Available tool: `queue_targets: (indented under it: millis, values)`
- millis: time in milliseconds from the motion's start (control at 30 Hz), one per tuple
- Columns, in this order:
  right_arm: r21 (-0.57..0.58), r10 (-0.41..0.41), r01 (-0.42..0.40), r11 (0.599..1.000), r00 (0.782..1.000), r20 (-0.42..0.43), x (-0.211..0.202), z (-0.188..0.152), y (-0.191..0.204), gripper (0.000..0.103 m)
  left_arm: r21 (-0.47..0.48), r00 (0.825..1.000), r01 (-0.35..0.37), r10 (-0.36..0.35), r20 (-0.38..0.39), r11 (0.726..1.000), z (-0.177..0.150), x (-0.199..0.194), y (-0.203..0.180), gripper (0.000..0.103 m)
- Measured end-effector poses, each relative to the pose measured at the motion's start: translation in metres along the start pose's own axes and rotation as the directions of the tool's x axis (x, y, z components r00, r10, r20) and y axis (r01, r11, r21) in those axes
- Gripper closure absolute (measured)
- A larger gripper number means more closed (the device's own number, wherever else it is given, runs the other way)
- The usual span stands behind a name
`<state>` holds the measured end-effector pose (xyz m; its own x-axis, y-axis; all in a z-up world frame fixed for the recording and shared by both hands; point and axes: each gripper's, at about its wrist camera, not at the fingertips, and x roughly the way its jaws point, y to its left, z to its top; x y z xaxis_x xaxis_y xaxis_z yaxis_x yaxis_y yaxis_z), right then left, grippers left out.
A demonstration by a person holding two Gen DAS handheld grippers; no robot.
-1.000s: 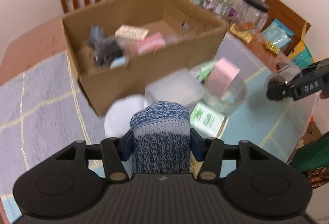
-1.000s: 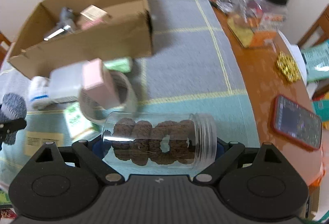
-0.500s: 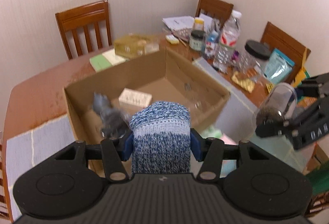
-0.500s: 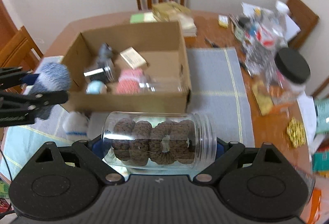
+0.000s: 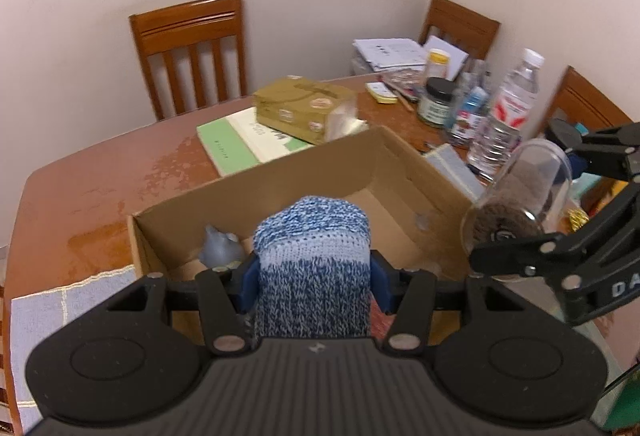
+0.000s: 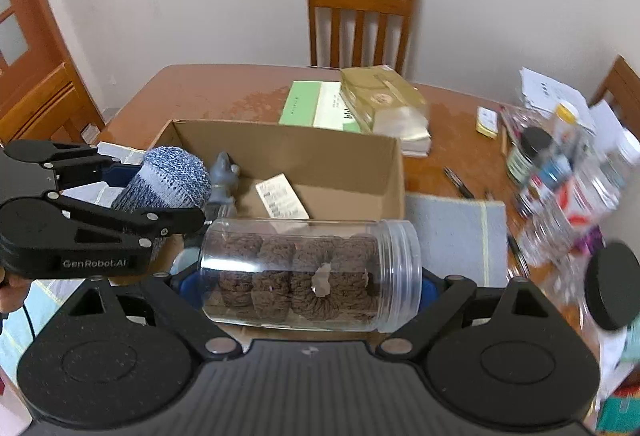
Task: Organize objects
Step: 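Carry both items over the cardboard box and open both tools to release them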
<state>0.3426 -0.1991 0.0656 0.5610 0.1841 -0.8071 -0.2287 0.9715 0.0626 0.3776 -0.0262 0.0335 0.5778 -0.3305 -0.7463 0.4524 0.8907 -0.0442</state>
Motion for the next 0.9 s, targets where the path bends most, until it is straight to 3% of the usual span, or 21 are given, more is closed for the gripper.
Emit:
queue_targets:
  millis: [167,233,300,467,667,700,800,900]
  values:
    - [-0.053,0.012,-0.012,0.998,1.000,0.004,0.035,0.026,0.001,0.007,-0.046,0.999,-0.039,0.039,-0.010,0.998,0.005,0.010,0.016,0.049]
    - [-0.069,-0.004,0.004,0.998,1.000,0.000,0.049,0.033,0.001,0.000,-0.056,0.998,-0.057,0.056,-0.016,0.997,0.005,0.012,0.022,0.049]
    - [-0.070,0.000,0.000,0.998,1.000,0.002,0.055,0.034,0.000,0.000,-0.059,0.997,-0.069,0.068,-0.022,0.996,0.004,0.012,0.026,0.049]
    - [-0.060,0.032,-0.033,0.998,0.999,-0.020,0.060,0.029,-0.003,0.000,-0.053,0.994,-0.101,0.099,-0.045,0.993,-0.001,0.011,0.030,0.049]
    - [-0.058,0.001,-0.002,0.998,1.000,-0.017,0.055,0.028,-0.006,0.000,-0.040,0.991,-0.120,0.117,-0.071,0.992,-0.013,-0.002,0.032,0.048]
    - [-0.049,-0.005,0.004,0.999,1.000,-0.018,0.054,0.027,-0.007,0.000,-0.038,0.990,-0.123,0.119,-0.076,0.992,-0.015,-0.004,0.032,0.042]
    - [-0.027,-0.006,0.006,1.000,1.000,-0.014,0.048,0.026,-0.008,0.000,-0.029,0.985,-0.157,0.155,-0.075,0.987,-0.021,-0.012,0.030,0.007]
    - [-0.016,-0.002,0.001,1.000,1.000,-0.009,0.041,0.021,-0.006,0.000,-0.029,0.982,-0.185,0.183,-0.051,0.982,-0.029,-0.022,0.028,0.005]
